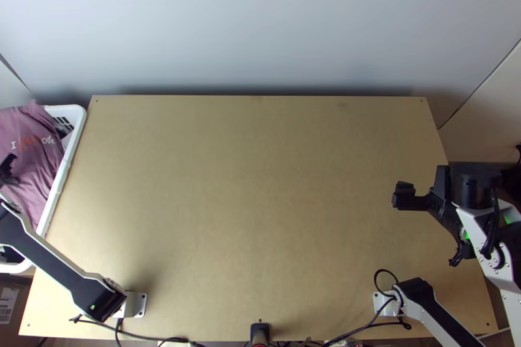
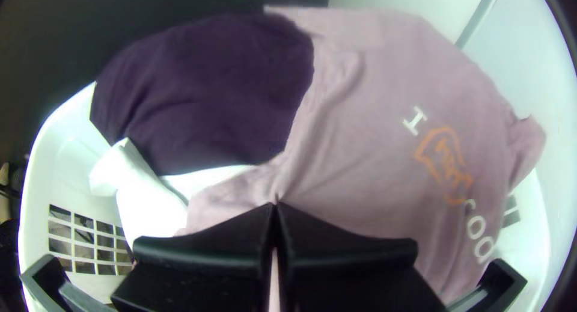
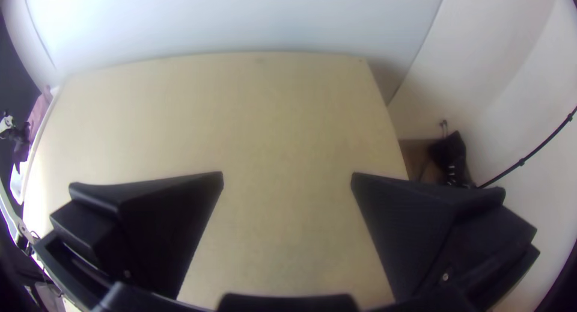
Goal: Fold the t-shirt
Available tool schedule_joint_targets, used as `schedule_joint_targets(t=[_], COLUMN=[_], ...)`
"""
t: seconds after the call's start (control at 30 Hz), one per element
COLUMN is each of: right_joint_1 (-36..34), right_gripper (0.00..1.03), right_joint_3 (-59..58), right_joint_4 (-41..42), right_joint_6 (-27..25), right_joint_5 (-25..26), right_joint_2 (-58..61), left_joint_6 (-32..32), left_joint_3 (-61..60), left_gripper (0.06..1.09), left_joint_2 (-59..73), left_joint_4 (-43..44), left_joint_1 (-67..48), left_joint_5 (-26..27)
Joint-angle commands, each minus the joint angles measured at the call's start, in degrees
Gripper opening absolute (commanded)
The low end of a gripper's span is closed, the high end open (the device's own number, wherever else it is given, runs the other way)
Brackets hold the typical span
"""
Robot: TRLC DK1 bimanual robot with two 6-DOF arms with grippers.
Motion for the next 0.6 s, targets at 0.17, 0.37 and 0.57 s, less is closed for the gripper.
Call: schedule_joint_targets(t=[0.17,0.37,0.57], right_joint_1=[0.55,0.55,0.55], right_gripper=[0.99,0.99,0.99], right_joint_3=[-3.14,-3.75,-3.58], right_joint_4=[2.25,2.51,2.51], right_joint_6=[-0.46,-0.99,-0.81], right_joint_5=[0.11,0.02,0.02], right_joint_2=[-2.62,-5.08,-7.1], left_joint_6=[-4.62,-4.97,-3.39], left_joint_3=[0.37,0.37,2.22], left_gripper=[0.1,0.1,0.1], left_joint_2=[-23.66,-36.4,-49.41], left_joint_4=[-6.49,-7.45,-7.45], left_joint_1=[-2.67,-4.87,-9.61], left_joint_5=[7.27,11.4,16.76])
